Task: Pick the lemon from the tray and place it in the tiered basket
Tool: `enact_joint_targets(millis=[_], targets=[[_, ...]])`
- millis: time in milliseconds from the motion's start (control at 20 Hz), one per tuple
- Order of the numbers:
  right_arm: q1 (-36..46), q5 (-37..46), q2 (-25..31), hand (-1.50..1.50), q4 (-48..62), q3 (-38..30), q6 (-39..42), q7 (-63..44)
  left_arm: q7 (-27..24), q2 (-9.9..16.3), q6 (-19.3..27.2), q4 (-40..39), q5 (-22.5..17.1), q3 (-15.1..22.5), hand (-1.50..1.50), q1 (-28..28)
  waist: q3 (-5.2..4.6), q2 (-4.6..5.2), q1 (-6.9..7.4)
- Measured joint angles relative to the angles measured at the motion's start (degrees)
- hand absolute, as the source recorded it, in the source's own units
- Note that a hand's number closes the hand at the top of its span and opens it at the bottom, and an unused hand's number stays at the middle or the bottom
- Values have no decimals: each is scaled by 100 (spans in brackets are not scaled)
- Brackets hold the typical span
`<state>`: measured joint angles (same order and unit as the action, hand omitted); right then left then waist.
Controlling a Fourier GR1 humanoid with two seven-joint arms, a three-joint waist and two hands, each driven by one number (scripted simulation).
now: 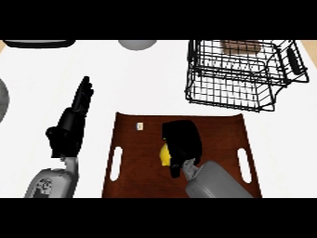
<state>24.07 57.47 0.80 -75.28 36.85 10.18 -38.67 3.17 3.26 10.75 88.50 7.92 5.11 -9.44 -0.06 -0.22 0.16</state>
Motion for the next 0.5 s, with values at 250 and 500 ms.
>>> enact_joint_targets(millis=[250, 500], targets=[[373, -88, -71, 150, 323, 78, 404, -1046, -72, -57, -3, -27, 30, 38, 0, 24, -2, -1, 45], [786, -477, -44, 150, 584, 133, 663, -1954, -70, -91, -5, 26, 53, 90, 0, 71, -1, 7, 97]])
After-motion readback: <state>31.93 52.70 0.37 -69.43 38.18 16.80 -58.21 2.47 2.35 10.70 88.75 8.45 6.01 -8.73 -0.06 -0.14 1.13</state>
